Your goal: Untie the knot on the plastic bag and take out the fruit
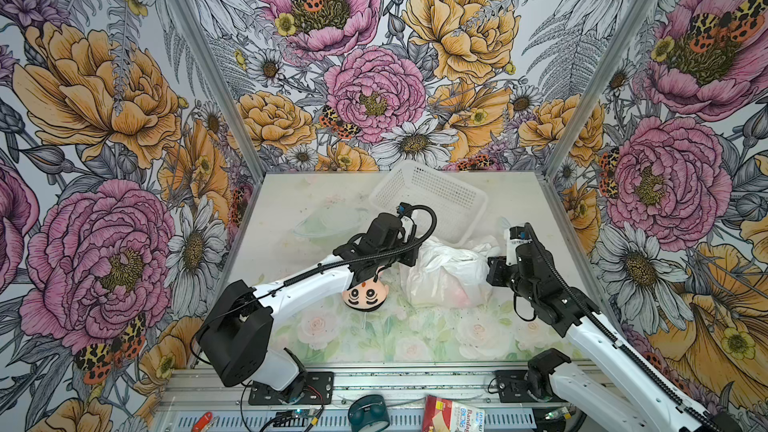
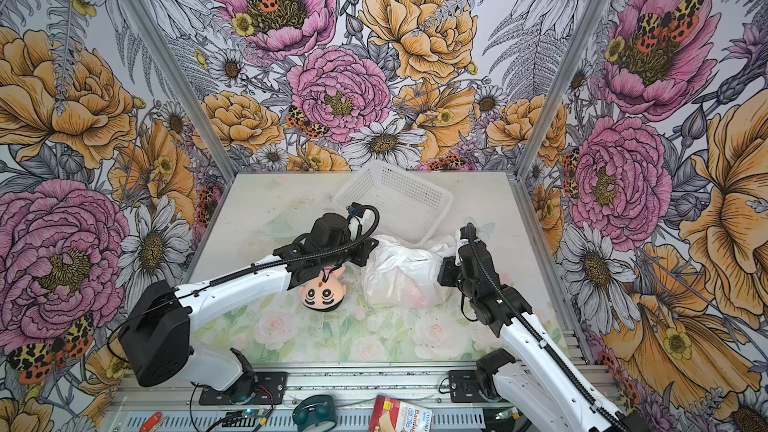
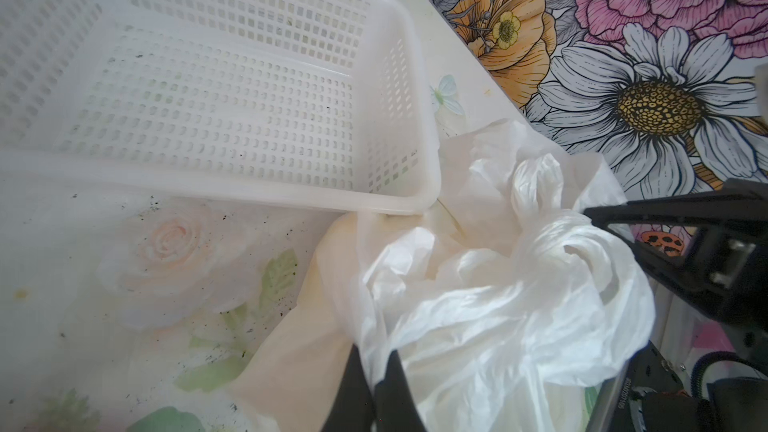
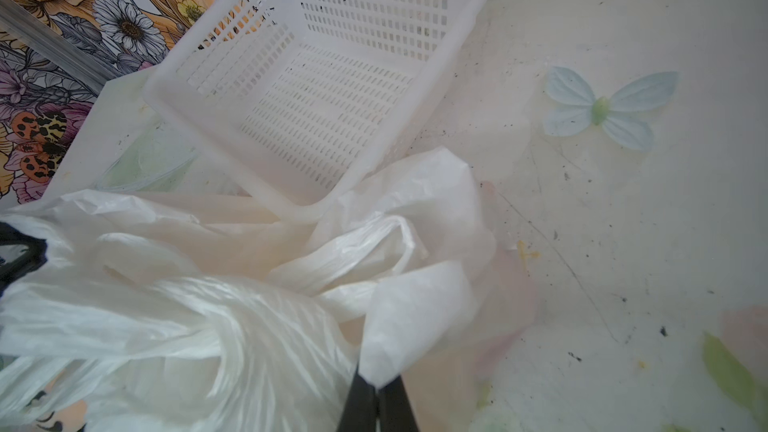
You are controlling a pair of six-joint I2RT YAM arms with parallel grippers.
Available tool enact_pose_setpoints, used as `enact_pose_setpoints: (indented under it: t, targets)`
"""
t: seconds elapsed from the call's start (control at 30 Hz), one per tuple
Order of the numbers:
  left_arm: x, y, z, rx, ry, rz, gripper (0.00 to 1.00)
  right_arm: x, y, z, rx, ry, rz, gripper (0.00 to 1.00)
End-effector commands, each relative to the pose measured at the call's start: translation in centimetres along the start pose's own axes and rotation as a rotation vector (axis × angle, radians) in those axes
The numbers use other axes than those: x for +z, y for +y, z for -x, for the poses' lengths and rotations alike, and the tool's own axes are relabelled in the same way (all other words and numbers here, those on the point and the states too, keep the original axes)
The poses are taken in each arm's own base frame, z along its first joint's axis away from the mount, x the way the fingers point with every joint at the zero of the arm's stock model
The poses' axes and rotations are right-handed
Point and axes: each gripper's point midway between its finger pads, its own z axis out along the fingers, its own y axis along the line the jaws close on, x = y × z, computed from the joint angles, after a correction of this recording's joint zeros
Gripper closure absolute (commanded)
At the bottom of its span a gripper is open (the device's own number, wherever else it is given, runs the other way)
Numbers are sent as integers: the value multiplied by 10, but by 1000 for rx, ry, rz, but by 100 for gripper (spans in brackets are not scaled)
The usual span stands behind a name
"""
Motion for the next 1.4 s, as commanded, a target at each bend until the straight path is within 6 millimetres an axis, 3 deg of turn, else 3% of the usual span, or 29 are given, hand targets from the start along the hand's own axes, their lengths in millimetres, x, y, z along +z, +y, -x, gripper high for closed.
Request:
enact_pose_setpoints:
  t: [0.0, 0.2, 0.67, 1.23, 1.37]
  targets:
    - [-16, 22, 26, -47, -113, 76, 100, -4, -13, 1, 23, -22, -60, 100]
    - [-34, 48, 34, -92, -173, 125, 100, -10, -28, 4, 57, -68, -128, 100]
    - [-69, 79, 46, -152, -275, 176, 100, -21, -53, 7, 138, -124, -201, 100]
    - [-97, 99, 49, -216, -368, 186, 100, -35, -64, 10, 186, -167, -211, 100]
    - [-95, 97, 50, -210, -368, 173, 100, -43, -64, 13, 183, -197, -204, 93]
